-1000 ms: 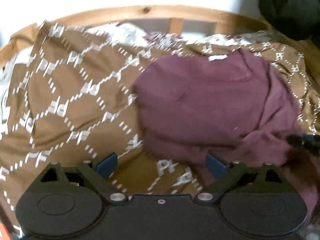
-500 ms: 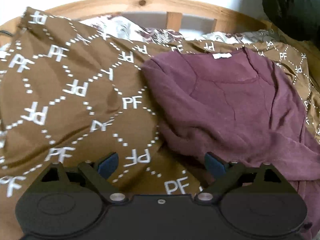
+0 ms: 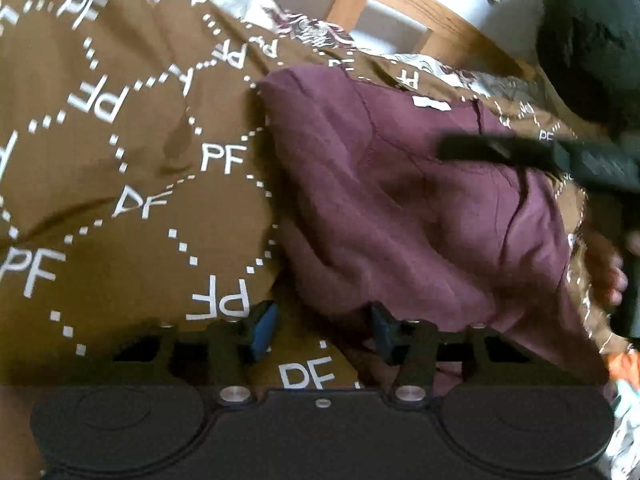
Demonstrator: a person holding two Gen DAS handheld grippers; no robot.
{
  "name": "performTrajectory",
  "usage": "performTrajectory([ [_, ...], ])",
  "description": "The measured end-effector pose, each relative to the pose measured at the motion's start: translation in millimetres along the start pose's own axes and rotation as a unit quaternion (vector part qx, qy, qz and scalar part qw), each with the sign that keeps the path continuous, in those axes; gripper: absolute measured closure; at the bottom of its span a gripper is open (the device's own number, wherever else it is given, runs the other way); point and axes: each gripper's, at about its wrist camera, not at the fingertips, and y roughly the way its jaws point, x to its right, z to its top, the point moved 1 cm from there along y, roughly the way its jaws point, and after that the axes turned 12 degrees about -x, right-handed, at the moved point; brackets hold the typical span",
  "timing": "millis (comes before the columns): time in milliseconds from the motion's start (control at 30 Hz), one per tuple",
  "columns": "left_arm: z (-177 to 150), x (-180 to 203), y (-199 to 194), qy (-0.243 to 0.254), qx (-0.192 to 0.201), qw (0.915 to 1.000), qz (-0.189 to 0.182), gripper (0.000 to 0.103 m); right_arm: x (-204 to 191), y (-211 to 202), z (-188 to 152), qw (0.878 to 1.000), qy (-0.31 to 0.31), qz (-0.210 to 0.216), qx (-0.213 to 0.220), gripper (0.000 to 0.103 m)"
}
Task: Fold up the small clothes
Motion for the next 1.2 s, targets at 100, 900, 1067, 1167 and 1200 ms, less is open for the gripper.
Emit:
performTrajectory([
  [100, 2, -8, 2, -0.016, 0.003, 0.9995, -0.029, 0.069, -11, 36, 34, 1.000, -0.017, 0.019, -0.014, 0.057],
  [900, -18, -10, -33, -0.064, 0.151, 0.9791, 0.121, 0.028, -5, 57, 40, 0.999, -0.032, -0.032, 0.008, 0.038],
  [1067, 11, 8, -30, -0.004, 0.161, 0.9689, 0.188, 0.017, 7, -6, -41, 0.991, -0.055, -0.123, -0.003, 0.024],
  [1167, 31, 10, -8, 0.009, 0.131, 0.9617, 0.241, 0.026, 12, -37, -96, 0.985, -0.045, -0.165, -0.013, 0.019],
  [1200, 32, 7, -3, 0.006, 0.121, 0.9607, 0.250, 0.026, 13, -46, -112, 0.984, -0.039, -0.175, -0.016, 0.018],
])
